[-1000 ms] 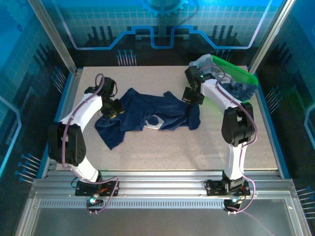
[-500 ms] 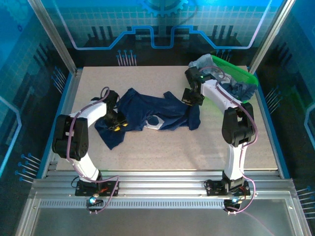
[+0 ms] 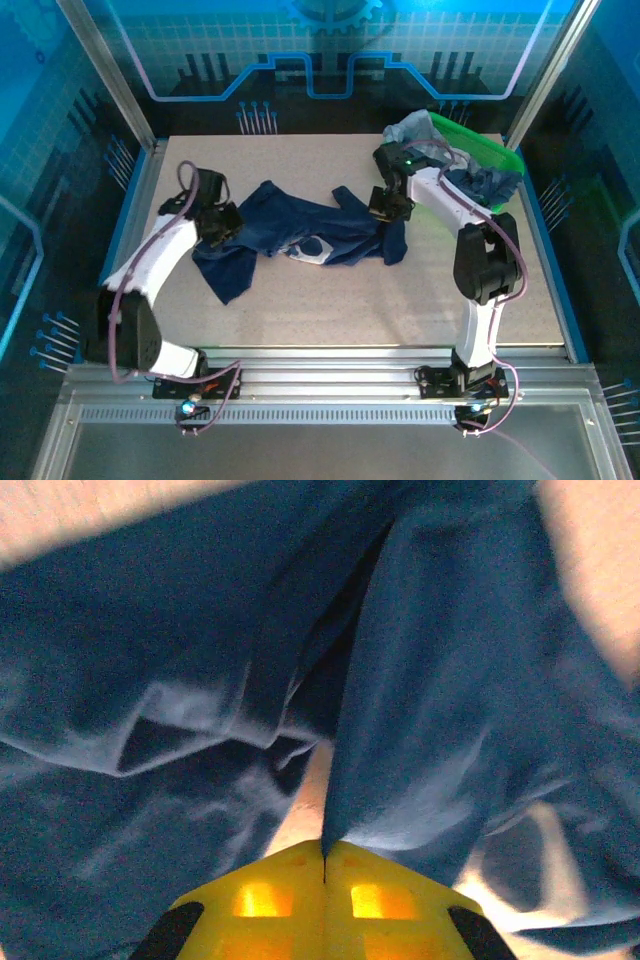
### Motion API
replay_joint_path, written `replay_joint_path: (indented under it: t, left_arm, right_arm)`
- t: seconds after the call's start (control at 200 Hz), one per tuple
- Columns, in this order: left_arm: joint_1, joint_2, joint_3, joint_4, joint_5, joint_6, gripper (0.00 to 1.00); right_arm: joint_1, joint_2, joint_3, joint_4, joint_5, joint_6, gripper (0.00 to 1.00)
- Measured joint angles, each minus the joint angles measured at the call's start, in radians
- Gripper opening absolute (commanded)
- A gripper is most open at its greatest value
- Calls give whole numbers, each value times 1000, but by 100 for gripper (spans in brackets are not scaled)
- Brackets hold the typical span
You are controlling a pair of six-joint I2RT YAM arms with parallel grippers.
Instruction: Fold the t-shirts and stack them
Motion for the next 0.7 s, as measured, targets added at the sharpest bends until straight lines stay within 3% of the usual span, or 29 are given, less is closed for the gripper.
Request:
replay_joint_path:
  t: [0.11, 0.15, 0.265, 0.425, 0.52, 0.695]
  left_arm:
    - [0, -102, 63, -7, -92, -53, 0]
    - [0, -116, 79, -11, -112, -67, 0]
    - [0, -122, 80, -28, -138, -101, 0]
    - [0, -123, 35, -58, -151, -122, 0]
    - [0, -123, 21, -74, -152, -122, 0]
    - [0, -128, 19, -76, -152, -122, 0]
  right_arm:
    - [59, -37, -31, 11, -38, -12, 39]
    - [74, -60, -64, 18, -51, -14, 44]
    - [44, -175, -224, 31, -66, 45, 43]
    - [-156, -370, -465, 80, -101, 200, 44]
    - [-208, -367, -524, 149, -147, 308, 43]
    - [-206, -274, -532, 254, -225, 462, 43]
